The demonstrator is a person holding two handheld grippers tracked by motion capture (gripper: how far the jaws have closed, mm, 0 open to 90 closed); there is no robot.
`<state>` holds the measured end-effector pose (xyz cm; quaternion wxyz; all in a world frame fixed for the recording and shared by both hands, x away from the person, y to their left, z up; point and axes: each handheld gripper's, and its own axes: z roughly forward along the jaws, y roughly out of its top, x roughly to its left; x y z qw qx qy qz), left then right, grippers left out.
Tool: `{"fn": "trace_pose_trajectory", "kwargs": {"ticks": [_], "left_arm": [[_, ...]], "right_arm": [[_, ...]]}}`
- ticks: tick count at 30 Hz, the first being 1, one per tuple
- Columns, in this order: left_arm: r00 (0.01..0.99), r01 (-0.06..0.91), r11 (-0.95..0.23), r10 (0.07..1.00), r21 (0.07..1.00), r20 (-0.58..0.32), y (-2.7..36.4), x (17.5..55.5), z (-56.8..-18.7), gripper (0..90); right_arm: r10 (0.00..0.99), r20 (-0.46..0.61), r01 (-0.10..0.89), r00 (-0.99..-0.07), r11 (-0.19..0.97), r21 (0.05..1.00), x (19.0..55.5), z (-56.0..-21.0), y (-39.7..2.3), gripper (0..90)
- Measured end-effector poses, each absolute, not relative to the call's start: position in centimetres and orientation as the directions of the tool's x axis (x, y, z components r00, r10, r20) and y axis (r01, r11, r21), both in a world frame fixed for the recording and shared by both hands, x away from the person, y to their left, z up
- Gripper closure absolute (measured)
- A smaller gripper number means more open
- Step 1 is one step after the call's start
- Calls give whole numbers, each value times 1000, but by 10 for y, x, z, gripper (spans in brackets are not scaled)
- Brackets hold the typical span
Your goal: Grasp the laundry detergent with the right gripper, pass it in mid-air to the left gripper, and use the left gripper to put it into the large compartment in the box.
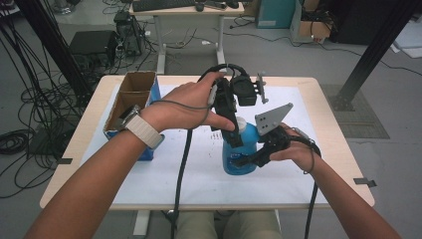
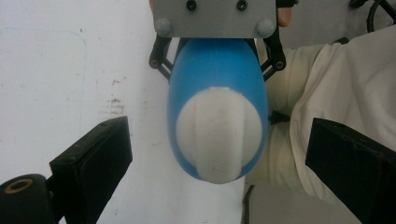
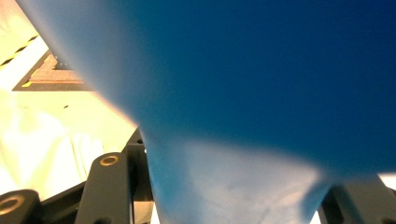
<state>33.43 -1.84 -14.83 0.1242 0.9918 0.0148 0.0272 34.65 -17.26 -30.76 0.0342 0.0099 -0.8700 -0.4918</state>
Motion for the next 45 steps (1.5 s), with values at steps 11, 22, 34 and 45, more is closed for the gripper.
{"fn": "trace_pose_trajectory", "kwargs": {"ticks": [11, 22, 34, 45], "left_arm": [[998, 17, -970, 31, 244, 54, -19, 334, -149, 74], [998, 20, -969, 34, 245, 53, -18, 333, -148, 74], [998, 12, -969, 27, 245, 57, -18, 333, -148, 75], [998, 12, -970, 28, 244, 60, -16, 332, -147, 75]], "right_arm": [[-45, 48, 18, -998, 517, 856, 346, -308, -173, 425], [-36, 64, 36, -997, 523, 852, 345, -307, -173, 425], [-42, 54, 24, -998, 521, 853, 345, -307, -172, 425], [-37, 56, 28, -998, 522, 853, 345, -307, -172, 425]]}}
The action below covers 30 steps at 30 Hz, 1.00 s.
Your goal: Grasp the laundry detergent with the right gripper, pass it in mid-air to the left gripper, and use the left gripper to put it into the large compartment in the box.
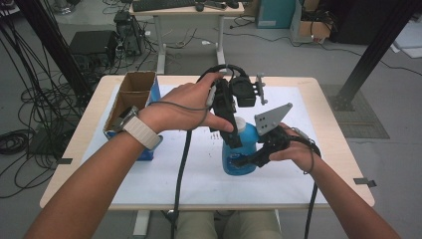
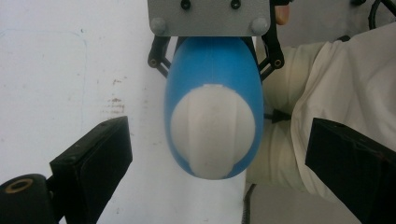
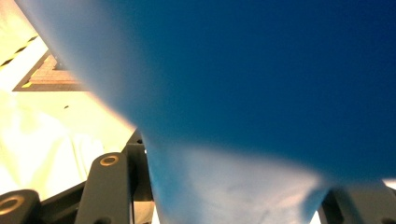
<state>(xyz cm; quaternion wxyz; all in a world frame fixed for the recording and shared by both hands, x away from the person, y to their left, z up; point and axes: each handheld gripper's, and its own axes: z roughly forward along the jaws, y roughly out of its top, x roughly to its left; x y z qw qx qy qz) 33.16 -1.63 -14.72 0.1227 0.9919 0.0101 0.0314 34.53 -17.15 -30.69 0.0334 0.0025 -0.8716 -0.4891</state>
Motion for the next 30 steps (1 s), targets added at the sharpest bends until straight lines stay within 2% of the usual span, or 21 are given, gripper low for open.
{"fn": "trace_pose_trajectory", "kwargs": {"ticks": [30], "left_arm": [[998, 4, -971, 20, 239, 63, -16, 330, -147, 76]], "right_arm": [[-39, 63, 33, -997, 529, 848, 344, -307, -172, 426]]}}
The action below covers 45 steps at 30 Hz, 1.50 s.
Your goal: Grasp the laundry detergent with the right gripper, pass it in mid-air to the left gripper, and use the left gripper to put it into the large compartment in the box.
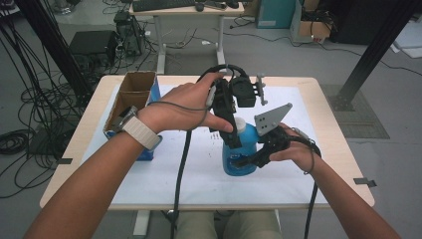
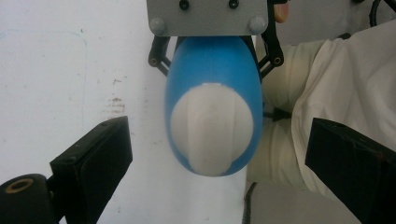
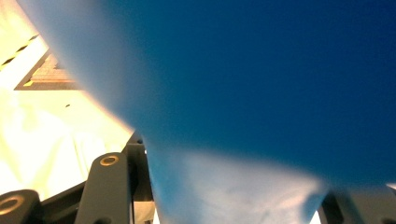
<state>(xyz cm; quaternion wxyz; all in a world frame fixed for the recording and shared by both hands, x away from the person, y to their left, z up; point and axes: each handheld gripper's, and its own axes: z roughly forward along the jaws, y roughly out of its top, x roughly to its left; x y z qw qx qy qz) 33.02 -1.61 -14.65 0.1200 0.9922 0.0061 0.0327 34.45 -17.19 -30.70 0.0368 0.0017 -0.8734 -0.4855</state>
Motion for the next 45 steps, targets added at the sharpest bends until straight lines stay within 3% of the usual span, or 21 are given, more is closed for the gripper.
{"fn": "trace_pose_trajectory", "kwargs": {"ticks": [45], "left_arm": [[998, 4, -969, 21, 246, 66, -14, 330, -148, 78]], "right_arm": [[-31, 59, 34, -998, 530, 848, 345, -306, -171, 425]]}}
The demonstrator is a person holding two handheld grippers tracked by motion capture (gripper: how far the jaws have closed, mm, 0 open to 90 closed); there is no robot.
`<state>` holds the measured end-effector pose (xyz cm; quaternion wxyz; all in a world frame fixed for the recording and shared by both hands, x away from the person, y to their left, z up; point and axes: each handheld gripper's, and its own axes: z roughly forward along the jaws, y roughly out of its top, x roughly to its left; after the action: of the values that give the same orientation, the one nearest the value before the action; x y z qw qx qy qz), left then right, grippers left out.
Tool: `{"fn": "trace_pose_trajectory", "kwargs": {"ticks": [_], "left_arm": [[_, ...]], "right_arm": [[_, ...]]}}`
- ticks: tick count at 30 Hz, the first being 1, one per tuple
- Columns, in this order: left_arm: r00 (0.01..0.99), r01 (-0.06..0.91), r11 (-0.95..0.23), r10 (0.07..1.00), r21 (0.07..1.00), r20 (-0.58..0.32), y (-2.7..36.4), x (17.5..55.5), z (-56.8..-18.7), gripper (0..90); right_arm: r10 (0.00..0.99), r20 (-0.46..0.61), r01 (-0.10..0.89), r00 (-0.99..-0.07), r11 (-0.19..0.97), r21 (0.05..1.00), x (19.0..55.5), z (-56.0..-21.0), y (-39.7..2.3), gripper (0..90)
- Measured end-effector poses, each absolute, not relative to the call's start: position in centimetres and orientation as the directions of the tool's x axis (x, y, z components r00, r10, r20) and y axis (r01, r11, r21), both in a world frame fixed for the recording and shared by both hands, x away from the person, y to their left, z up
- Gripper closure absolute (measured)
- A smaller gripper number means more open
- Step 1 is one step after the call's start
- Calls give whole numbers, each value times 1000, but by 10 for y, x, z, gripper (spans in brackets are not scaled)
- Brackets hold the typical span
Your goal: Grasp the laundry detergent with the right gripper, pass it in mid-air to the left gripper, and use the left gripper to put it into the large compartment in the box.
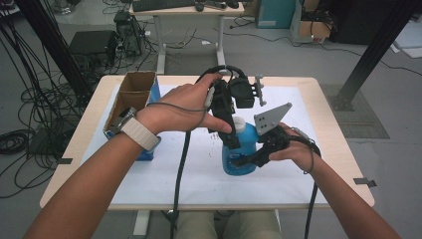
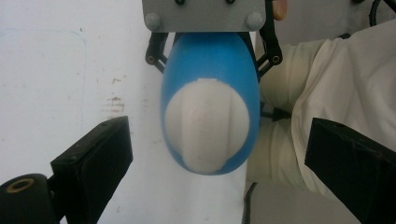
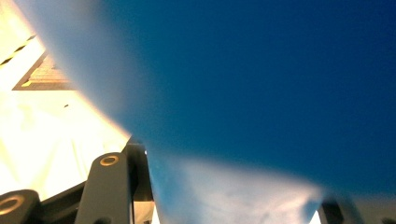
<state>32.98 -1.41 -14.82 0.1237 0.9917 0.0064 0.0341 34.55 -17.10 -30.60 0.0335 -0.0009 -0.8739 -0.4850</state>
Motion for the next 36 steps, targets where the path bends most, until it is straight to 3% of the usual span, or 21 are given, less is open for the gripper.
{"fn": "trace_pose_trajectory", "kwargs": {"ticks": [22, 36], "left_arm": [[998, 7, -971, 21, 240, 55, -18, 333, -155, 78], [999, -2, -973, 8, 230, 43, -25, 334, -165, 94]], "right_arm": [[-36, 83, 51, -996, 532, 845, 341, -303, -169, 425], [-44, 30, 2, -999, 537, 843, 339, -300, -169, 426]]}}
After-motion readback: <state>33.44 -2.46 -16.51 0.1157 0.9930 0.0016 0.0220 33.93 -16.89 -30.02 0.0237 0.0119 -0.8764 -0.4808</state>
